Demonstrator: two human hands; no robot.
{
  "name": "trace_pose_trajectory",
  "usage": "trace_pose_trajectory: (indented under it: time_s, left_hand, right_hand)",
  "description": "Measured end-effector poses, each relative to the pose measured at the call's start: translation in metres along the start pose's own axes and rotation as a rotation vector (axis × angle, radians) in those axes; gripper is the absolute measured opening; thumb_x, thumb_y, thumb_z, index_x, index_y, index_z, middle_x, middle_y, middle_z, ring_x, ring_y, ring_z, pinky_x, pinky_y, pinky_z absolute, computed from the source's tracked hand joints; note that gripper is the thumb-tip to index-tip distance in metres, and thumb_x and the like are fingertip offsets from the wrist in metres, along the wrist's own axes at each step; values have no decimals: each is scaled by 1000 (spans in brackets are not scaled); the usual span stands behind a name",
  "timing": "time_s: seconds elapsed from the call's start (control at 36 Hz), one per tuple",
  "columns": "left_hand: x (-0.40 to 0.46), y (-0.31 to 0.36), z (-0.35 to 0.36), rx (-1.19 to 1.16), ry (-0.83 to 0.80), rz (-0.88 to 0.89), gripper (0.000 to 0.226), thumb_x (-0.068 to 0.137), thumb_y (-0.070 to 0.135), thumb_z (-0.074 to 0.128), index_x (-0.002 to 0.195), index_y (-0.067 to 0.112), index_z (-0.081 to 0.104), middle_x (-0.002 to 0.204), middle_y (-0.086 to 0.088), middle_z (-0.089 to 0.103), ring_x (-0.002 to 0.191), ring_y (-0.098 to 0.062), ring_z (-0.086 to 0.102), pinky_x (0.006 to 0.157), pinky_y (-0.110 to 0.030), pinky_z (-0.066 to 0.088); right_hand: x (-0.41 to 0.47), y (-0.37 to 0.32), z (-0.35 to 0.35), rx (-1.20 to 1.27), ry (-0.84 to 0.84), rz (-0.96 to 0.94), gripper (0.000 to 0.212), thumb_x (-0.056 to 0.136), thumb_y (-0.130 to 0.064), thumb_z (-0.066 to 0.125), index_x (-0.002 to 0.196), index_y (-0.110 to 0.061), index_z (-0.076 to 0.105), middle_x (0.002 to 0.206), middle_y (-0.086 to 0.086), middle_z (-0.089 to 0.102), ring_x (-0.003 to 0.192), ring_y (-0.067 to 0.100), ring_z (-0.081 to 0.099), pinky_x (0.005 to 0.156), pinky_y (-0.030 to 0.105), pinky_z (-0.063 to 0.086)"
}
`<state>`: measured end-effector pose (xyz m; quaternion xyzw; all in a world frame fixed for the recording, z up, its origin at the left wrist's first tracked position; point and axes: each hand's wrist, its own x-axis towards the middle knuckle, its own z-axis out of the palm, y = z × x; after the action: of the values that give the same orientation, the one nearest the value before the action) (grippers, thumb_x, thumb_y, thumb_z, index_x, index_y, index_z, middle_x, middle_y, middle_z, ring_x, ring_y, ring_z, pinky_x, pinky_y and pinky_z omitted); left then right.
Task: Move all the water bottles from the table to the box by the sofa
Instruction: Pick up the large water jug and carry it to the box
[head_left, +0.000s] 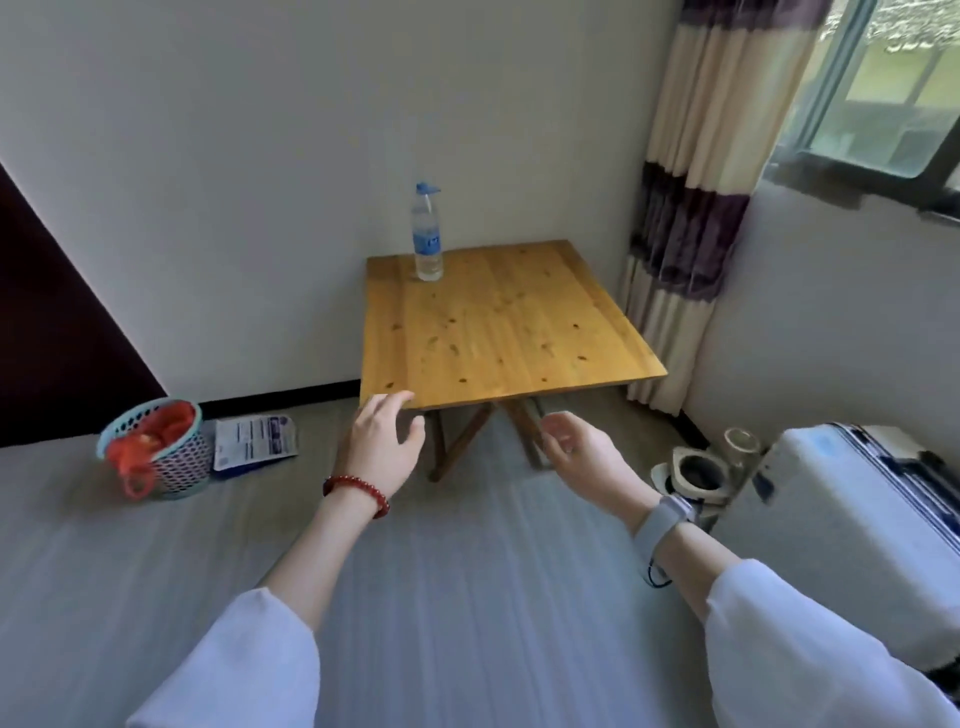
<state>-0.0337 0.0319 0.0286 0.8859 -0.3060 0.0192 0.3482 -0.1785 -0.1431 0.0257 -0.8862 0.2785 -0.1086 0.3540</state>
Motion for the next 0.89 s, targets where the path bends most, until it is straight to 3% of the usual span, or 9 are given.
trace_pose_trajectory:
  time_s: [0.19, 0.28, 0.44, 0.69, 0.89]
  left_hand:
    - [179, -18, 39, -22, 15, 14, 32, 90, 19, 52, 120, 10, 55, 122, -9, 55, 116, -26, 50, 96, -31, 38]
    - [254, -32, 65, -31, 38, 19, 32, 90, 22, 51, 121, 12, 54, 123, -6, 55, 116, -24, 51, 94, -32, 42]
    - [406, -55, 108, -68, 49, -79, 35, 92, 26, 49, 125, 15, 49, 127, -5, 53, 116, -21, 50, 94, -32, 43]
    - [578, -112, 159, -250, 36, -329, 58, 88, 36, 55, 137, 18, 30, 142, -5, 37, 125, -21, 43, 97, -34, 40]
    - [724, -176, 222, -455, 10, -456, 84, 78, 41, 66, 143, 21, 17, 150, -6, 23, 133, -25, 34, 107, -42, 35]
  right_hand:
    - [179, 3, -13, 70, 54, -3, 31, 94, -22, 43, 122, -13, 53, 119, 6, 61, 92, 16, 55, 78, 21, 39]
    - [261, 15, -9, 114, 69, -18, 31, 95, -23, 42, 122, -13, 52, 122, 6, 59, 95, 15, 54, 80, 30, 48]
    - [426, 26, -1, 130, 45, -34, 33, 95, -22, 41, 125, -12, 50, 122, 7, 59, 104, 19, 57, 79, 23, 40]
    - [613, 29, 40, 146, -65, 8, 36, 93, -23, 46, 127, -12, 46, 114, 4, 59, 92, 12, 54, 77, 22, 40]
    - [750, 51, 96, 116, -100, 74, 47, 91, -29, 52, 134, -18, 37, 128, 3, 53, 111, 18, 53, 87, 24, 41]
